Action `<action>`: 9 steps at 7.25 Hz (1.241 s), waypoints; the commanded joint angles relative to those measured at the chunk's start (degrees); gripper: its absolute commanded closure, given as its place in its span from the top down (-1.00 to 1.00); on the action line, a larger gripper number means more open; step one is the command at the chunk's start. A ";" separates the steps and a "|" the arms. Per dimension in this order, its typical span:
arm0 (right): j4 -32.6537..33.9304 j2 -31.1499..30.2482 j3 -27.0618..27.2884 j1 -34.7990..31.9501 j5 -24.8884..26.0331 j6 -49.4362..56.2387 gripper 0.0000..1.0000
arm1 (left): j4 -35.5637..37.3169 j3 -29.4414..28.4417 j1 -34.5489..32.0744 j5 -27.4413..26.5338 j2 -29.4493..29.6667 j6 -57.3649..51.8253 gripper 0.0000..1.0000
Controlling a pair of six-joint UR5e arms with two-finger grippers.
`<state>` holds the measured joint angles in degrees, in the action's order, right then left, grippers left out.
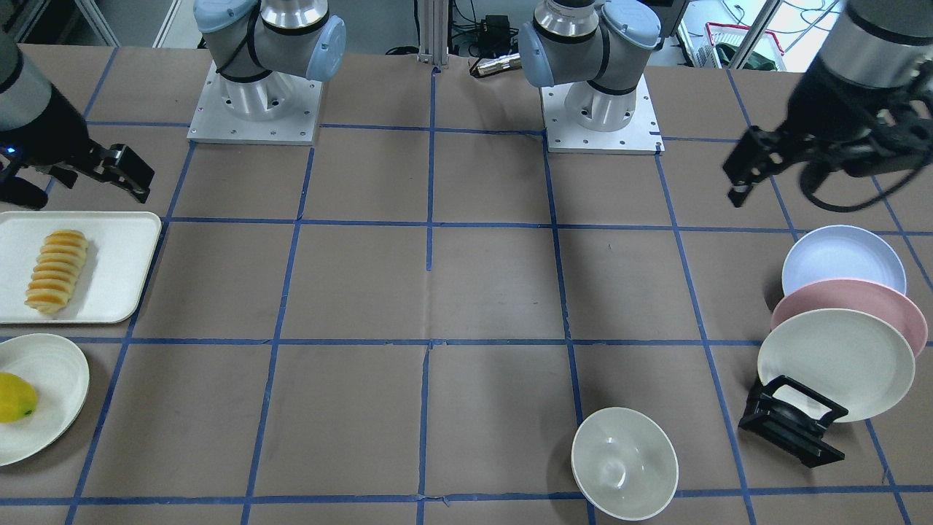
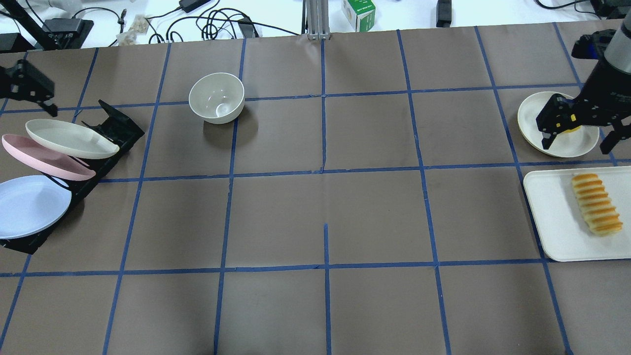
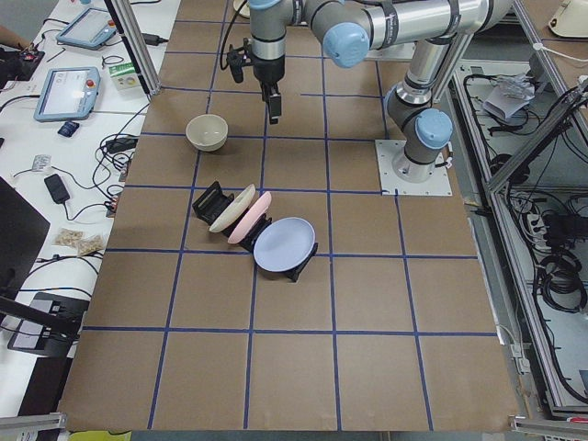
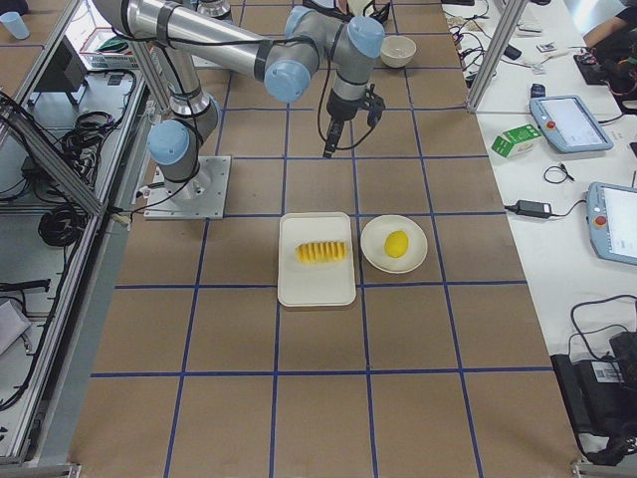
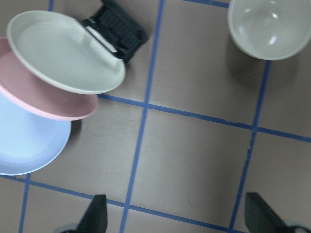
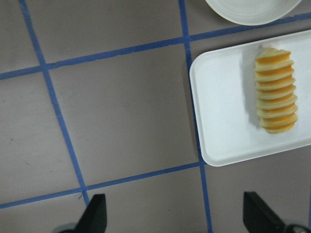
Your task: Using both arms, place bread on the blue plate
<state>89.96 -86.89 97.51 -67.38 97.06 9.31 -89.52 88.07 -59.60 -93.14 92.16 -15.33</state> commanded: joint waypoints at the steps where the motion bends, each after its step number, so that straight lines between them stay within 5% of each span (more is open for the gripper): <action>1: 7.91 4.17 1.80 6.09 0.06 9.35 1.00 | 1.70 0.96 13.67 -0.02 4.85 -24.35 1.00; 3: 13.88 8.29 3.64 11.29 -0.20 15.44 1.00 | 13.00 1.05 17.76 -0.11 11.60 -39.36 1.00; 5: 22.50 13.57 5.49 13.49 -0.03 18.89 1.00 | 14.37 -0.25 23.54 0.59 16.80 -52.63 1.00; 7: 28.48 17.35 7.25 16.48 -0.47 24.51 1.00 | 23.56 0.62 23.66 1.38 23.99 -53.67 1.00; 9: 31.24 19.21 9.53 16.50 -0.38 25.23 1.00 | 23.52 -0.18 23.66 5.84 27.44 -54.55 1.00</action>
<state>119.48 -68.77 105.67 -51.10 96.68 33.96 -66.64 88.12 -35.99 -90.14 117.40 -69.40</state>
